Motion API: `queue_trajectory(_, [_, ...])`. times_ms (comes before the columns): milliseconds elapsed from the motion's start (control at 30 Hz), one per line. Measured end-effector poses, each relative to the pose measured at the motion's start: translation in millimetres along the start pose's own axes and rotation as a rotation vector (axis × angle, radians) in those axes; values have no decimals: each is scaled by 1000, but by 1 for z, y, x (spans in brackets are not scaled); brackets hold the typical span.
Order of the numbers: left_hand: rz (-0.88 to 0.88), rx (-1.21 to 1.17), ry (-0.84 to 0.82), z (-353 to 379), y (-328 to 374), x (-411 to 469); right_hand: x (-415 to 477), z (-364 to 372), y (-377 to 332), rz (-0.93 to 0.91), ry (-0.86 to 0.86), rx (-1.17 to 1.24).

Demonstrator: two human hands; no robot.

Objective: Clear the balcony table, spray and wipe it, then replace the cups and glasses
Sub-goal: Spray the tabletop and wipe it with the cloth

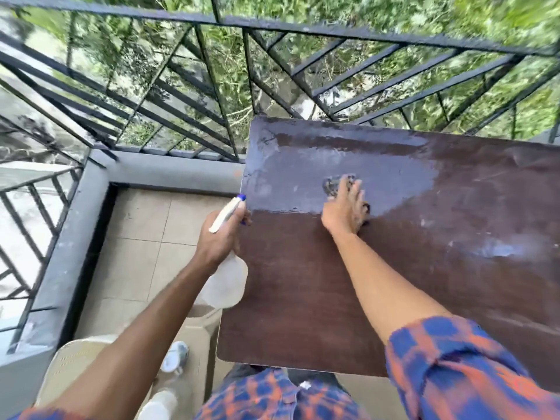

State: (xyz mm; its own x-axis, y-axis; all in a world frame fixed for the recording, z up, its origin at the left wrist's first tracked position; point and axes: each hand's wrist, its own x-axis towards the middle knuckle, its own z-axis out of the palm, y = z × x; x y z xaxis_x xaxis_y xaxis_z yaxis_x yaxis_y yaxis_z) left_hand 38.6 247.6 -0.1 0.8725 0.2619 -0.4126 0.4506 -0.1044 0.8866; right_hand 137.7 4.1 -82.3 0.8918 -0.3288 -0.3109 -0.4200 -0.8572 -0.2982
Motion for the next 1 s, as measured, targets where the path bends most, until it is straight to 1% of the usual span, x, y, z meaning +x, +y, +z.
queue_trajectory(67, [1, -3, 19, 8, 2, -2, -25, 24, -39, -295, -89, -57])
queue_trajectory(133, [7, -3, 43, 13, 3, -4, -54, 43, -57, -557, -160, -108])
queue_trajectory(200, [2, -8, 69, 19, 4, -4, -66, 49, -45, -693, -161, -127])
queue_trajectory(233, [-6, 0, 78, 21, 4, -5, -63, 47, -31, -707, -118, -121])
queue_trajectory(300, [-9, 17, 80, 25, 7, -4, -47, 34, 5, -647, -2, -107])
queue_trajectory(333, [-10, 17, 78, 25, 8, -3, -35, 26, 25, -580, 54, -114])
queue_trajectory(400, [-15, 0, 90, 27, 11, -3, -5, 6, 66, -353, 135, -106])
queue_trajectory(467, [-15, -7, 115, 26, 15, -1, 27, -13, 91, -83, 195, -21])
queue_trajectory(533, [-22, -11, 127, 24, 19, 3, 46, -18, 88, 108, 225, 70])
queue_trajectory(567, [-31, -25, 146, 22, 22, 5, 48, -16, 77, 145, 231, 84])
queue_trajectory(600, [-44, -41, 174, 20, 24, 8, 44, -11, 61, 139, 230, 79])
queue_trajectory(633, [-57, -52, 202, 17, 26, 11, 37, -5, 44, 83, 215, 63])
queue_trajectory(667, [-66, -55, 220, 15, 27, 14, 26, 4, 27, -22, 187, 38])
queue_trajectory(700, [-74, -50, 231, 12, 26, 17, 13, 15, 10, -169, 150, 5])
queue_trajectory(800, [-104, -41, 237, 5, 26, 27, -35, 52, -31, -685, 27, -100])
queue_trajectory(833, [-106, -43, 233, 4, 27, 31, -45, 61, -39, -821, 5, -131])
queue_trajectory(900, [-90, -65, 227, 1, 29, 38, -45, 72, -55, -984, -23, -156])
queue_trajectory(1000, [-69, -95, 225, -4, 30, 50, -16, 75, -74, -1122, -57, -212])
